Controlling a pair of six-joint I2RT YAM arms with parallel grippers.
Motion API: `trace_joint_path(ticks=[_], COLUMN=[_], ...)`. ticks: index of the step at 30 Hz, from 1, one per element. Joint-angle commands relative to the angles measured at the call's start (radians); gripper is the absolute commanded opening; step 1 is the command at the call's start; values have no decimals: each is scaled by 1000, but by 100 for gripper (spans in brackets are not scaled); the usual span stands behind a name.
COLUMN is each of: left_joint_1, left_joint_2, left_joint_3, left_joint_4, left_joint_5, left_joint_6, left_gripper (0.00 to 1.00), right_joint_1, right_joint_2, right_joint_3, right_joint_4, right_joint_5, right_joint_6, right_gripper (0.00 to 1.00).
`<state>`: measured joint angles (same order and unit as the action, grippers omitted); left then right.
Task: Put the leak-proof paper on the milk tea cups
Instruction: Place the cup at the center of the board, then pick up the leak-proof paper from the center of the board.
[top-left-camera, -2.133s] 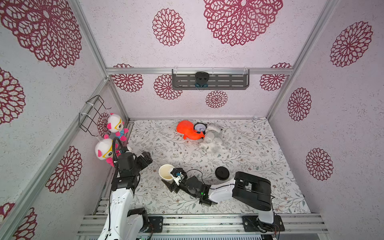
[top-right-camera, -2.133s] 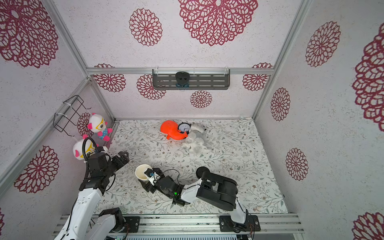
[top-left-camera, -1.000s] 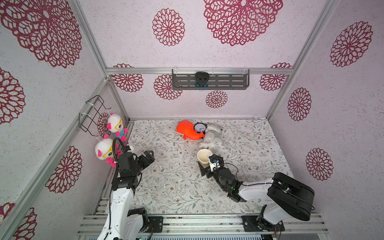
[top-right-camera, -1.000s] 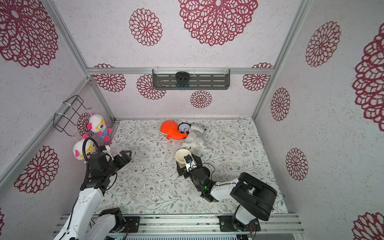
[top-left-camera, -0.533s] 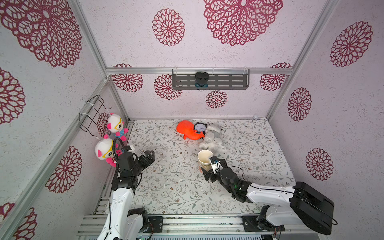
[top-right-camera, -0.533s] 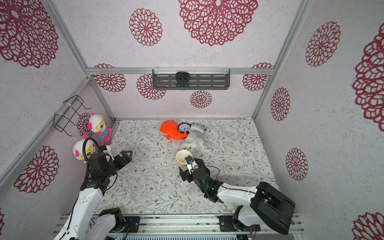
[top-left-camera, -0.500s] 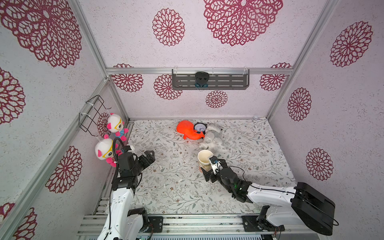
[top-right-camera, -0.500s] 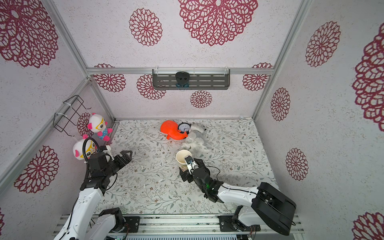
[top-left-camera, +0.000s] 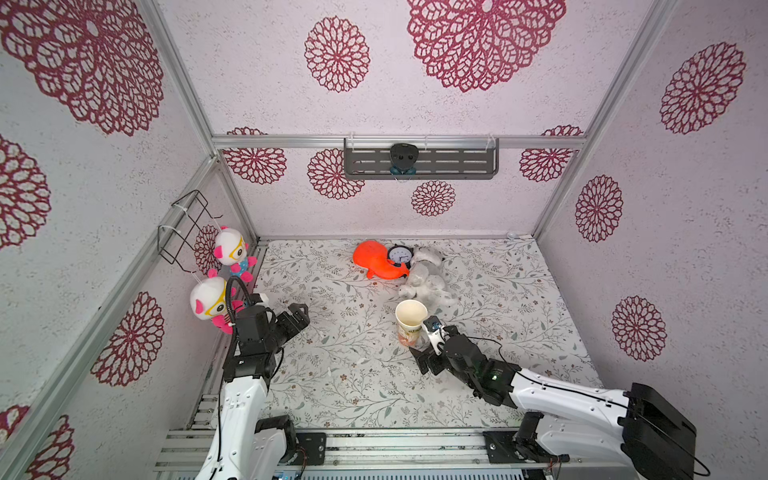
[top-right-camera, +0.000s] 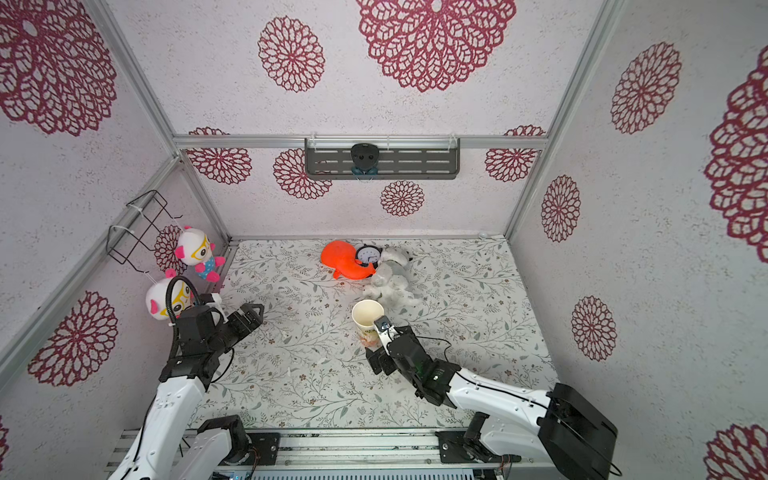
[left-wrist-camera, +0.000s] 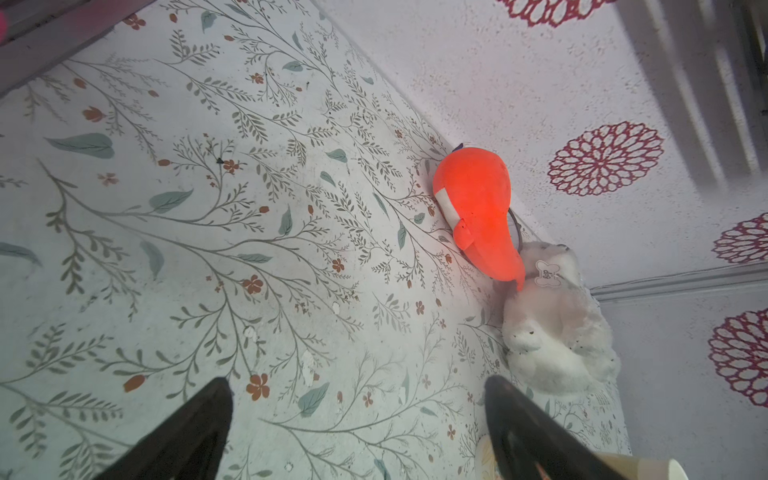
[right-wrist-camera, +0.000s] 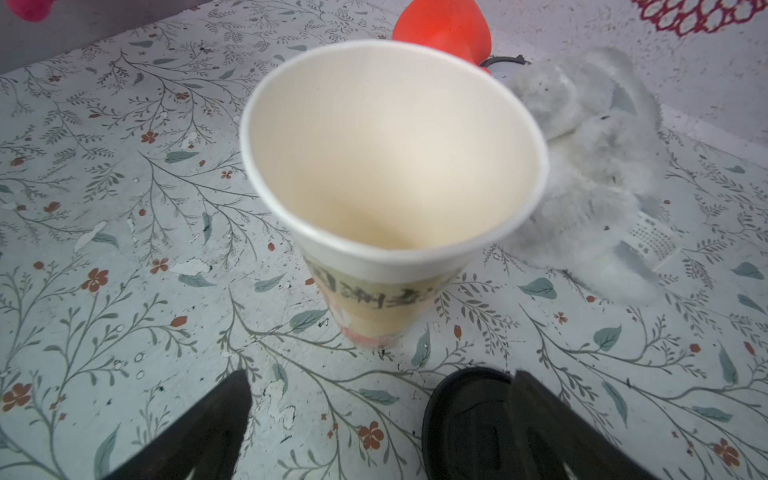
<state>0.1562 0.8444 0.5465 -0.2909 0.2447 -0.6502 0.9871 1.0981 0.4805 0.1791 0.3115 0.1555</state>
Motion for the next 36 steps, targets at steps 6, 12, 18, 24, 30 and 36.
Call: trace_joint_path(ticks=[6,12,18,24,30,36], left_joint_1=[3,3,3,3,2,3], left_joint_2=[-37,-39,-68,-97,-99,-97], left_joint_3=[36,45,56,58,56,55], left_joint_4=[-36,-52,-61,-81,-84,-84], left_joint_5=[-18,-16,-2,-14,-20,-25], left_joint_6=[21,25,16,21,24,24], left_gripper=[97,97,97,97,97,98], right_joint_1=[-3,-3,-5,-5,-54,-98], right_joint_2=[-158,-200,-126,7,68,136], right_joint_3=[-2,82,143,118,50,32], right_joint_4=[-229,-548,-885,-883,-726,-697], right_joint_5=[-36,-30,30,-42,-136,-155], right_joint_6=[142,349,696,727,674,644], right_gripper=[99,99,99,94,77,62])
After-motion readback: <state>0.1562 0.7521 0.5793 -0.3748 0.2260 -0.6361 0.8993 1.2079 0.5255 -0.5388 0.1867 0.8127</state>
